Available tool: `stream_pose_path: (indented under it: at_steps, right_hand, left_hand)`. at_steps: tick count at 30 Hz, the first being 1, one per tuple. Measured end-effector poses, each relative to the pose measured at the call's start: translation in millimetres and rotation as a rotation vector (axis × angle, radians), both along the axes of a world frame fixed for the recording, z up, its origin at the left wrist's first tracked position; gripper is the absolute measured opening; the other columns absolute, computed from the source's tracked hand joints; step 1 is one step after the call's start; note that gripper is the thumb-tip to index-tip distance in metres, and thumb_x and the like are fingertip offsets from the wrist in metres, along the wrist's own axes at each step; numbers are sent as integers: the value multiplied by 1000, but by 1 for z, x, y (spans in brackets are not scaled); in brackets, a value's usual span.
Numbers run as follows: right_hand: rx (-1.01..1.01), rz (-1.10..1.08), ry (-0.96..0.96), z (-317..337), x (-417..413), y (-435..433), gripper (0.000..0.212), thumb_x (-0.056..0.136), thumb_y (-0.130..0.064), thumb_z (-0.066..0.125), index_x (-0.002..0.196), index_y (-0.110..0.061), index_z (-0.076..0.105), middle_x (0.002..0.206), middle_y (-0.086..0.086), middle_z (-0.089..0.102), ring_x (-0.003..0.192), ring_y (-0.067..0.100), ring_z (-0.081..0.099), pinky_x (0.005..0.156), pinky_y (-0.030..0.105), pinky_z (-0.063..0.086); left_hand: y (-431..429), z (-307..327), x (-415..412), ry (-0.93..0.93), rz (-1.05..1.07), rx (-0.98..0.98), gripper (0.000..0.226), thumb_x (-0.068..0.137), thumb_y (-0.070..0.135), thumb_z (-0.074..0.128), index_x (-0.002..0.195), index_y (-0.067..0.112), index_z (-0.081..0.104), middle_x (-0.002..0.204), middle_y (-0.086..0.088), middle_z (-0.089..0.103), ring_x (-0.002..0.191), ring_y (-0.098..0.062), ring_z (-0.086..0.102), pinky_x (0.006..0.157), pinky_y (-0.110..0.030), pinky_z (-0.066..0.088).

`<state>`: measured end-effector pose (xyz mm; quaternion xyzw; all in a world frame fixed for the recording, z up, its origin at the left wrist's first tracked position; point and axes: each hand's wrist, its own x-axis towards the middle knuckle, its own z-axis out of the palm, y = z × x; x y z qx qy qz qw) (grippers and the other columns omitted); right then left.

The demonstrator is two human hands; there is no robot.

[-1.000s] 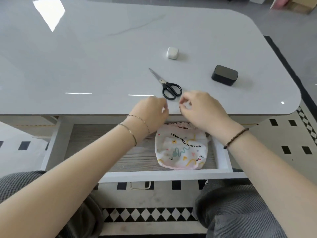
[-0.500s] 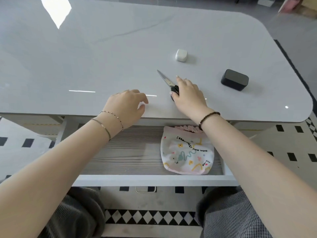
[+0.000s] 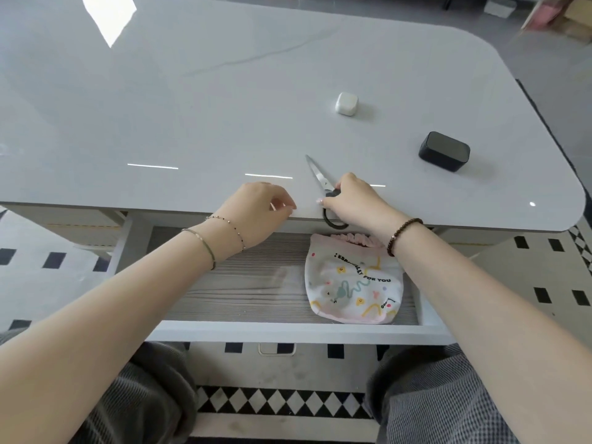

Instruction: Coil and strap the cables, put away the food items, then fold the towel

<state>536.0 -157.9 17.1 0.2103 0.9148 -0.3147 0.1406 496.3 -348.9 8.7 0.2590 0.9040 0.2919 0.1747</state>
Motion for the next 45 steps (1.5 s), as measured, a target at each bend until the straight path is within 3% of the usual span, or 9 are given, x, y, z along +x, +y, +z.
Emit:
stream_pose_path:
  at_steps: [3,6,11,18,26,32,38,43,45]
  right_hand:
    - [-270,-37,65,14,12,-21,26,103,-31,54,83,-14,52,69,-6,49,64,10,52,52,17,36]
    - [-459,13,37,21,26,-37,19,105,-26,49,97,-11,58,85,2,62,72,10,56,68,21,42]
    - [-522,115,-93,22,49,-46,21,102,-20,57,114,-3,61,92,10,65,72,14,57,65,28,45]
    - [-735,156,-435,16,60,-54,17,97,-23,66,94,-7,61,71,3,67,57,11,58,44,19,42]
    - [-615,-33,-424,-50,48,-60,18,95,5,60,111,3,65,85,11,66,67,15,63,55,18,57]
    - [-272,24,-405,-111,54,-73,31,94,-2,57,125,-8,57,126,16,61,111,31,65,93,44,57]
    - [-267,22,-407,-122,63,-78,26,92,2,54,117,-1,62,113,14,61,99,31,68,85,44,61]
    - [-224,75,-359,-122,62,-77,20,91,0,49,102,-4,64,96,13,62,82,27,63,74,35,58]
    - [-161,150,-324,-113,59,-77,16,92,-3,49,94,-7,64,87,11,60,77,25,55,62,25,48]
  left_hand:
    - [7,7,8,-343,96,197,30,101,40,56,107,16,71,102,2,74,85,-12,73,85,-31,59]
    - [8,18,14,-753,231,418,36,102,38,55,109,5,66,99,-10,75,80,-17,75,81,-30,62]
    - [-16,26,21,-1029,147,178,26,105,28,50,105,6,65,75,-6,73,62,-11,71,61,-22,59]
    - [-33,15,21,-1234,-138,-136,29,107,23,38,104,12,65,61,4,55,58,-9,50,49,-16,45]
    - [-21,-67,29,-895,270,-191,14,102,18,54,106,10,65,81,-8,64,62,-17,58,70,-28,51]
    - [-12,-97,44,-857,349,-151,16,96,8,56,97,20,68,93,-5,68,83,-16,61,79,-23,57]
    - [-8,-105,51,-836,286,-226,36,101,7,45,133,19,58,133,-7,57,126,-28,52,91,-37,55]
    - [-5,-108,51,-761,154,-281,20,102,7,45,112,19,57,104,-5,59,102,-25,55,66,-24,48]
    - [-2,-103,51,-731,114,-346,22,101,6,45,116,15,58,106,-4,61,109,-28,58,72,-29,54]
